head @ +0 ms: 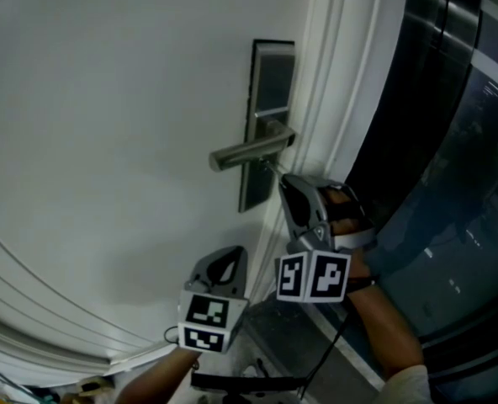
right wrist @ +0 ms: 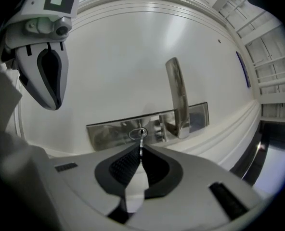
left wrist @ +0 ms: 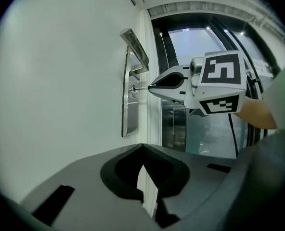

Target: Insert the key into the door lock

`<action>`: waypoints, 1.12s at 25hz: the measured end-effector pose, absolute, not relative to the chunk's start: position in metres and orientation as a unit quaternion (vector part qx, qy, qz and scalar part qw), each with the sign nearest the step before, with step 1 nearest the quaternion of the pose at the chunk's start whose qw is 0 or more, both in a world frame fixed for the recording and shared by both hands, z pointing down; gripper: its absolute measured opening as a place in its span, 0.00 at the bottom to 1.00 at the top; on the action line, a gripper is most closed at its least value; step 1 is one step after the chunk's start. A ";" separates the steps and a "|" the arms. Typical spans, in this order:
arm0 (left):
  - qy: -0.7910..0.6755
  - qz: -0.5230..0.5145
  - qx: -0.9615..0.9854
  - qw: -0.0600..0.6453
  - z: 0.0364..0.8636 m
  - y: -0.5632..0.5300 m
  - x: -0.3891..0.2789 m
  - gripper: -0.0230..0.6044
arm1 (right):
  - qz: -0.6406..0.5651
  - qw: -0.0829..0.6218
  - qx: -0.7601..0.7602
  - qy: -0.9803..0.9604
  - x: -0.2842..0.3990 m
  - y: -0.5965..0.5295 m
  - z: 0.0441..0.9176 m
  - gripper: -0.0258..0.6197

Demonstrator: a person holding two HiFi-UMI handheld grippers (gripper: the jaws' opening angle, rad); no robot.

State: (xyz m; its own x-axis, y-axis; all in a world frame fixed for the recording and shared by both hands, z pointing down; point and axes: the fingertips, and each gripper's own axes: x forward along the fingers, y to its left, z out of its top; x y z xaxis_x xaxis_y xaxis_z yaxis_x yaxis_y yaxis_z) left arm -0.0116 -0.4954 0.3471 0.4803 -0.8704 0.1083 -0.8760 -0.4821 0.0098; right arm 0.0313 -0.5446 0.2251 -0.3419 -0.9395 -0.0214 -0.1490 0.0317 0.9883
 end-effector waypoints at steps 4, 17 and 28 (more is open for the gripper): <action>-0.509 0.045 0.859 0.033 0.348 -0.495 -0.012 0.04 | -0.557 0.380 0.433 -0.598 0.028 -0.547 0.225 0.07; -0.511 0.040 0.858 0.039 0.350 -0.498 -0.018 0.04 | -0.574 0.405 0.427 -0.570 0.020 -0.559 0.224 0.07; -0.510 0.040 0.858 0.039 0.351 -0.498 -0.021 0.04 | -0.572 0.412 0.428 -0.566 0.013 -0.566 0.223 0.07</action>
